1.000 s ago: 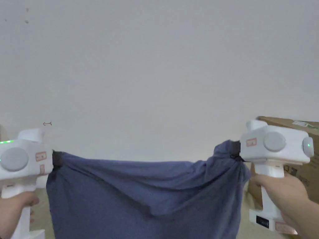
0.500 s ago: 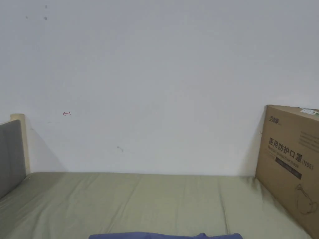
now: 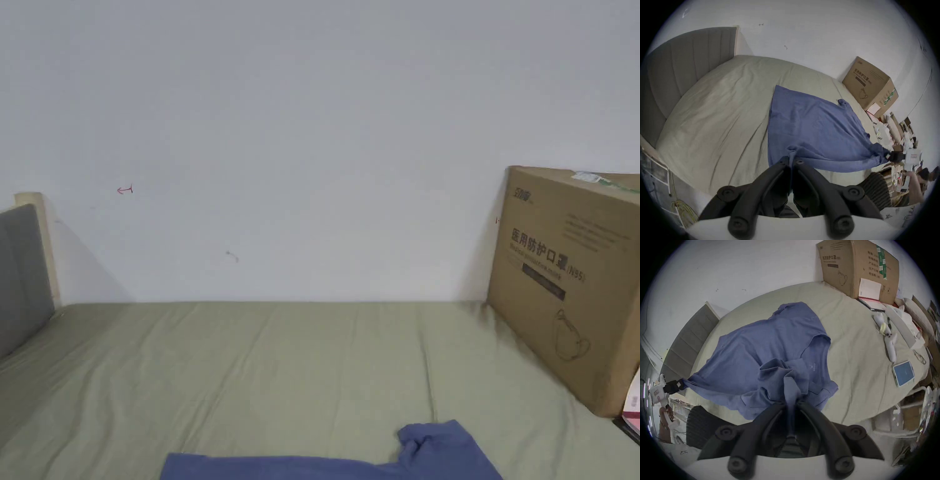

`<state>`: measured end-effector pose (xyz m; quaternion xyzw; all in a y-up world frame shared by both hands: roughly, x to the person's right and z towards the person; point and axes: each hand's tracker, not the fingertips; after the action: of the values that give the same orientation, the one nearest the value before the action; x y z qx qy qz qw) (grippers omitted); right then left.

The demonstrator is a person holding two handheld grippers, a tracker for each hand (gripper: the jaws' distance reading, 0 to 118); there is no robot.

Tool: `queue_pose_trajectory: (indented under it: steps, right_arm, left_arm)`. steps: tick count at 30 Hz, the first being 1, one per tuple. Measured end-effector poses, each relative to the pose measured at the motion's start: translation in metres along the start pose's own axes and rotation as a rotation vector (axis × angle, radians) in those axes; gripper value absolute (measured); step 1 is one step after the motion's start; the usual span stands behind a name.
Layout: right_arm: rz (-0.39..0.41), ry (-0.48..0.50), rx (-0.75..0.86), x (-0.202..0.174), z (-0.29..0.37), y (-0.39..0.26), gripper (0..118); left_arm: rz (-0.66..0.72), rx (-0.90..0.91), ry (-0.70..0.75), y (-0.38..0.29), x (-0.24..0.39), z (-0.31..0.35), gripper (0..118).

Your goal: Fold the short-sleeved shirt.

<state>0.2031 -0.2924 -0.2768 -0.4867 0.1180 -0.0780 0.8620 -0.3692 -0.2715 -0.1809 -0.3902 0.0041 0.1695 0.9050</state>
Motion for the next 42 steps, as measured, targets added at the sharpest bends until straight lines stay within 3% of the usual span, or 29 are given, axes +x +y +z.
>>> queue_pose_trajectory:
  steps: [6,8,11,12,13,14,15,16,17,20,22,27,29,30,31,32,33,34,35,37,38,42]
  right_arm:
    - [0.012,-0.037,-0.031,0.004,-0.01,0.003,7]
    - [-0.009,-0.086,-0.095,0.008,-0.03,0.008,8]
    - [0.028,-0.139,-0.197,0.006,-0.062,0.014,16]
    - [0.039,-0.153,-0.216,0.004,-0.068,0.014,33]
    - [0.04,-0.162,-0.221,0.003,-0.072,0.014,60]
    - [0.031,-0.175,-0.211,0.001,-0.072,0.013,89]
    - [0.023,-0.182,-0.185,0.0,-0.068,0.013,105]
    - [0.011,-0.18,-0.143,-0.002,-0.063,0.014,105]
    - [-0.007,-0.163,-0.118,-0.002,-0.058,0.017,105]
    - [-0.02,-0.147,0.007,-0.007,-0.031,0.024,105]
    - [0.013,-0.145,0.133,-0.018,-0.007,0.031,105]
    - [0.113,-0.095,0.618,-0.055,0.064,0.037,104]
    - [0.147,-0.062,0.708,-0.067,0.074,0.038,103]
    - [0.154,-0.037,0.717,-0.072,0.073,0.04,98]
    - [0.161,-0.01,0.717,-0.076,0.071,0.042,84]
    - [0.166,0.028,0.72,-0.079,0.07,0.044,55]
    - [0.157,0.058,0.709,-0.082,0.066,0.046,8]
    - [0.15,0.06,0.702,-0.085,0.063,0.049,2]
    - [0.142,0.052,0.687,-0.087,0.055,0.054,2]
    - [0.109,0.096,0.66,-0.086,0.046,0.058,2]
    - [0.102,0.147,0.648,-0.084,0.041,0.062,2]
    - [0.093,0.173,0.688,-0.078,0.03,0.072,2]
  left_arm:
    - [0.053,-0.146,0.013,0.005,-0.007,-0.023,3]
    - [0.05,-0.196,0.024,0.006,-0.009,-0.045,3]
    - [0.014,-0.26,0.046,0.006,-0.009,-0.078,3]
    - [0.003,-0.275,0.066,0.006,-0.008,-0.086,4]
    - [0.01,-0.274,0.064,0.006,-0.007,-0.091,9]
    - [0.023,-0.276,0.054,0.004,-0.006,-0.093,23]
    - [0.068,-0.27,0.029,0.004,-0.007,-0.091,57]
    - [0.106,-0.258,0.005,0.003,-0.005,-0.089,79]
    - [0.139,-0.247,-0.032,0.004,-0.005,-0.085,91]
    - [0.19,-0.189,-0.098,0.01,0.004,-0.068,94]
    - [0.133,-0.088,-0.105,0.021,0.015,-0.048,94]
    - [-0.122,0.432,0.019,0.036,0.066,0.023,103]
    - [-0.205,0.567,0.031,0.035,0.084,0.038,102]
    - [-0.234,0.595,0.038,0.038,0.091,0.039,101]
    - [-0.247,0.602,0.035,0.038,0.097,0.039,97]
    - [-0.244,0.589,0.018,0.04,0.102,0.038,84]
    - [-0.239,0.58,-0.008,0.041,0.107,0.037,48]
    - [-0.232,0.566,-0.055,0.046,0.107,0.033,15]
    - [-0.218,0.529,-0.081,0.05,0.11,0.028,15]
    - [-0.219,0.496,-0.037,0.052,0.115,0.017,1]
    - [-0.208,0.488,-0.051,0.057,0.114,0.011,1]
    - [-0.157,0.445,-0.091,0.084,0.106,-0.005,1]
